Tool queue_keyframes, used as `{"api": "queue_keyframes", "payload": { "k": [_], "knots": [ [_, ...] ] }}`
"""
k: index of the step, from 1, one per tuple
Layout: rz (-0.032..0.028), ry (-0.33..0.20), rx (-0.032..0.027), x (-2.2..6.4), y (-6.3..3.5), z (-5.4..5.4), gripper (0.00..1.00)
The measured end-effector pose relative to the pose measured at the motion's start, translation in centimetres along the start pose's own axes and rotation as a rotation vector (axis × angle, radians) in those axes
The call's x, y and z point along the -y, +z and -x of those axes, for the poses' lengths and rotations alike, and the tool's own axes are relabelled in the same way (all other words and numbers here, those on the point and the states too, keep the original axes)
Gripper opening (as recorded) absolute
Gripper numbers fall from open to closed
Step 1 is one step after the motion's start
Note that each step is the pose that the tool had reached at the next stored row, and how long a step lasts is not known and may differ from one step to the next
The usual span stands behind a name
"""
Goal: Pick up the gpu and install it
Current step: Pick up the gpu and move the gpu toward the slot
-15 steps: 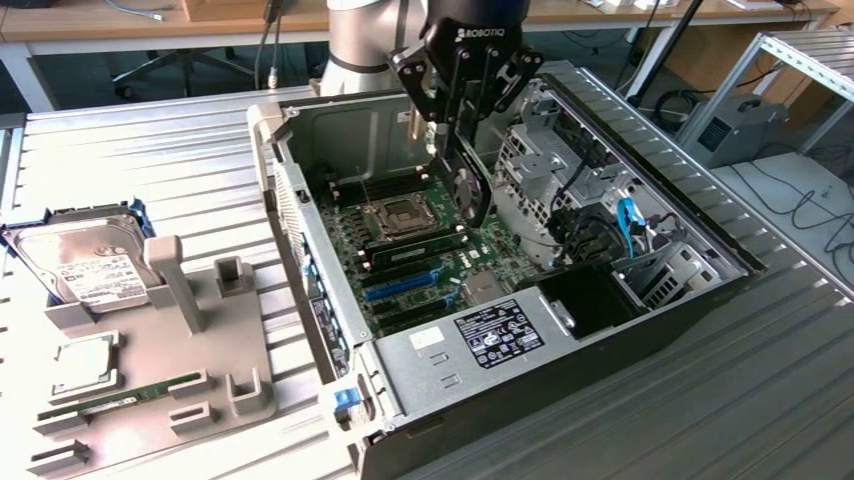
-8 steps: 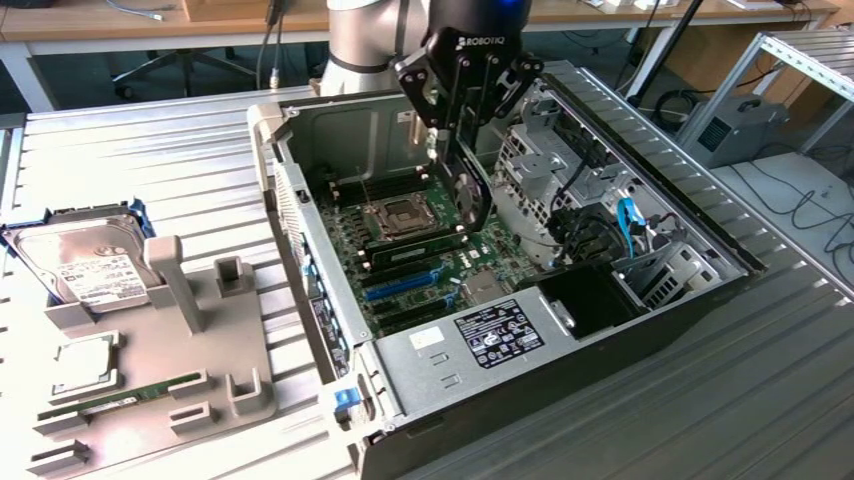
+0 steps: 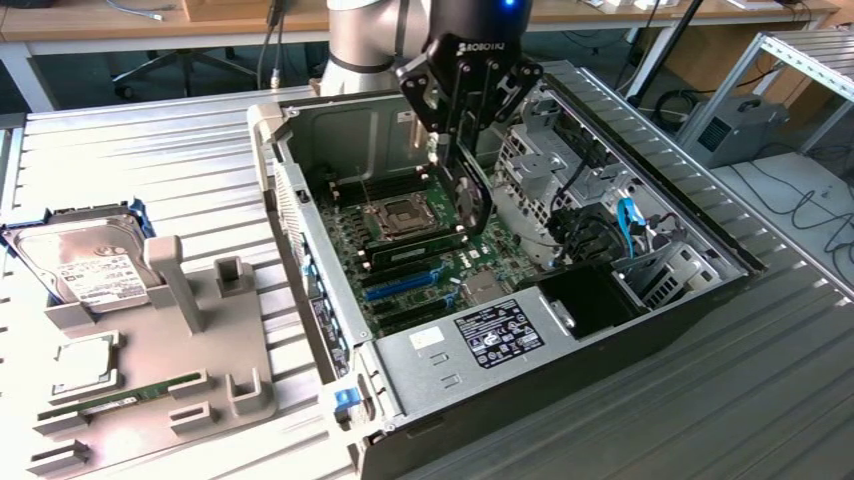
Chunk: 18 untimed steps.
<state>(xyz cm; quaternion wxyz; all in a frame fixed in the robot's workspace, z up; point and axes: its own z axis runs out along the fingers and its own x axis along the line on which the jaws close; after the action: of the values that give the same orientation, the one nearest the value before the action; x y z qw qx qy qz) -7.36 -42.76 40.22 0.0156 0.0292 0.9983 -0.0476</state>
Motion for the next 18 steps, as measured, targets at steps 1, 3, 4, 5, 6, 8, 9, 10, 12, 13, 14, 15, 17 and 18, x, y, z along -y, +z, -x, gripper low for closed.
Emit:
{"api": "queue_keyframes", "payload": {
  "k": [1, 3, 4, 5, 6, 8, 9, 10, 12, 13, 14, 15, 17, 18],
  "knots": [
    [-0.0003, 0.000, 0.0000, 0.00, 0.03, 0.0, 0.26],
    [-0.0009, 0.000, 0.0000, -0.02, 0.06, 0.1, 0.26],
    [-0.0013, 0.000, 0.0000, -0.03, 0.07, 0.2, 0.26],
    [-0.0019, 0.000, 0.0000, -0.07, 0.12, 0.3, 0.26],
    [-0.0022, 0.000, 0.0000, -0.09, 0.15, 0.4, 0.26],
    [-0.0029, 0.000, 0.0001, -0.16, 0.22, 0.5, 0.26],
    [-0.0033, 0.000, 0.0000, -0.21, 0.27, 0.6, 0.26],
    [-0.0035, 0.000, 0.0001, -0.25, 0.32, 0.7, 0.26],
    [-0.0039, 0.000, 0.0001, -0.33, 0.41, 0.8, 0.26],
    [-0.0041, 0.000, 0.0002, -0.37, 0.45, 0.9, 0.26],
    [-0.0042, 0.000, 0.0002, -0.42, 0.50, 0.9, 0.26],
    [-0.0045, 0.000, 0.0002, -0.46, 0.53, 1.0, 0.26],
    [-0.0050, 0.000, 0.0002, -0.54, 0.61, 1.1, 0.26],
    [-0.0053, 0.000, 0.0002, -0.57, 0.64, 1.1, 0.26]
  ]
}}
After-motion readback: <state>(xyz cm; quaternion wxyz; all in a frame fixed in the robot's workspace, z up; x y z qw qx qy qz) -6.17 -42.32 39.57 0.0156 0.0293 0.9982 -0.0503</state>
